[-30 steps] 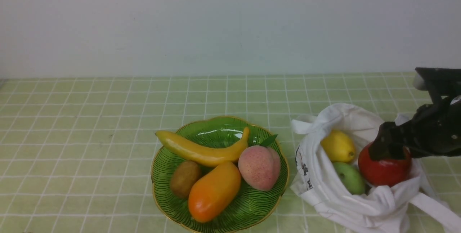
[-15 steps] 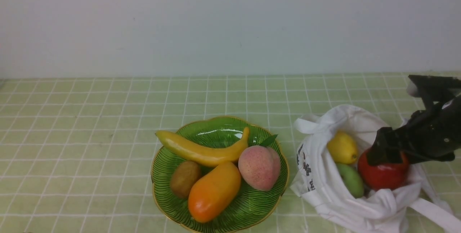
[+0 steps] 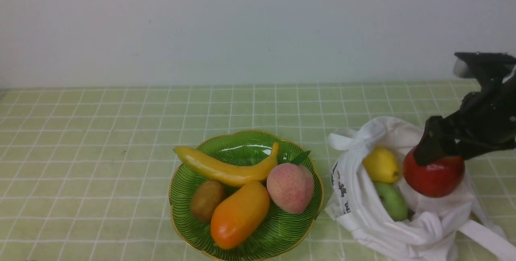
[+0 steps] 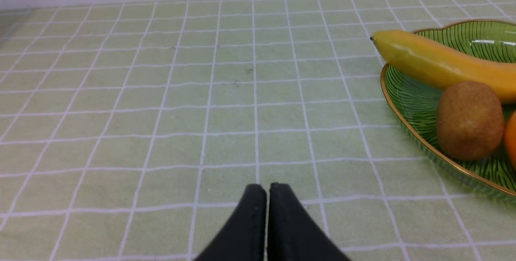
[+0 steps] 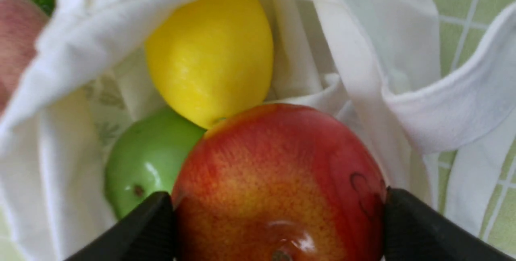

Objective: Take the fruit out of the bag on the green coffee tablecloth and place them on the plate.

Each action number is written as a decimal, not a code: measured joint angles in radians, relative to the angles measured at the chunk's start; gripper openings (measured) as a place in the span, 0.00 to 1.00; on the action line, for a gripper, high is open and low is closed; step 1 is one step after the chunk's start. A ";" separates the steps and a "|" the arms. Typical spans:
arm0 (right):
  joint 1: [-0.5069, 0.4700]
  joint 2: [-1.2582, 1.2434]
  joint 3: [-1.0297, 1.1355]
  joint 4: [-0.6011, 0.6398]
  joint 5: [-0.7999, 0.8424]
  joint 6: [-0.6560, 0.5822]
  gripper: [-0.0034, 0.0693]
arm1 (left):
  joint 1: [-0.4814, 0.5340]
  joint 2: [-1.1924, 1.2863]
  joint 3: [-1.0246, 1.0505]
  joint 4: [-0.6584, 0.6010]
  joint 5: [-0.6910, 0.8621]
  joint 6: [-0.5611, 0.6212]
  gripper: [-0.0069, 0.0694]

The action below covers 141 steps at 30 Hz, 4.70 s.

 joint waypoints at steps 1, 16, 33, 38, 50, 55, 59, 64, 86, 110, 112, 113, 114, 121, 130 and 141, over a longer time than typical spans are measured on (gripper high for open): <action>0.000 0.000 -0.039 0.000 0.044 0.000 0.87 | 0.000 0.000 0.000 0.000 0.000 0.000 0.08; 0.227 0.003 -0.181 0.357 0.078 -0.219 0.87 | 0.000 0.000 0.000 0.000 0.000 0.000 0.08; 0.544 0.273 -0.181 0.418 -0.380 -0.460 0.87 | 0.000 0.000 0.000 0.000 0.000 0.000 0.08; 0.554 0.298 -0.181 0.486 -0.460 -0.495 0.87 | 0.000 0.000 0.000 0.000 0.000 0.000 0.08; 0.554 0.342 -0.181 0.525 -0.407 -0.515 0.87 | 0.000 0.000 0.000 0.000 0.000 0.000 0.08; 0.554 0.342 -0.181 0.535 -0.400 -0.515 0.88 | 0.000 0.000 0.000 0.000 0.000 0.000 0.08; 0.554 0.335 -0.181 0.524 -0.399 -0.515 0.92 | 0.000 0.000 0.000 0.000 0.000 0.000 0.08; 0.554 0.318 -0.182 0.519 -0.398 -0.510 0.95 | 0.000 0.000 0.000 0.000 0.000 0.000 0.08; 0.496 0.318 -0.354 0.455 -0.045 -0.368 0.91 | 0.000 0.000 0.000 0.000 0.000 0.000 0.08; 0.427 -0.336 -0.275 -0.259 0.157 0.320 0.03 | 0.000 0.000 0.000 0.000 0.000 0.000 0.08; 0.427 -0.407 -0.217 -0.259 0.158 0.335 0.03 | 0.000 0.000 0.000 0.000 0.000 0.000 0.08; 0.427 -0.482 -0.154 -0.262 0.153 0.342 0.03 | 0.000 0.000 0.000 0.000 0.000 0.000 0.08; 0.427 -0.562 -0.086 -0.266 0.130 0.350 0.03 | 0.000 0.000 0.000 0.000 0.000 0.000 0.08; 0.427 -1.055 0.387 -0.299 -0.289 0.374 0.03 | 0.000 0.000 0.000 0.000 0.000 0.000 0.08; 0.427 -1.397 0.867 -0.311 -0.916 0.374 0.03 | 0.000 0.000 0.000 0.000 0.000 0.000 0.08; 0.427 -1.396 0.888 -0.316 -0.951 0.374 0.03 | 0.000 0.000 0.000 0.000 0.000 0.000 0.08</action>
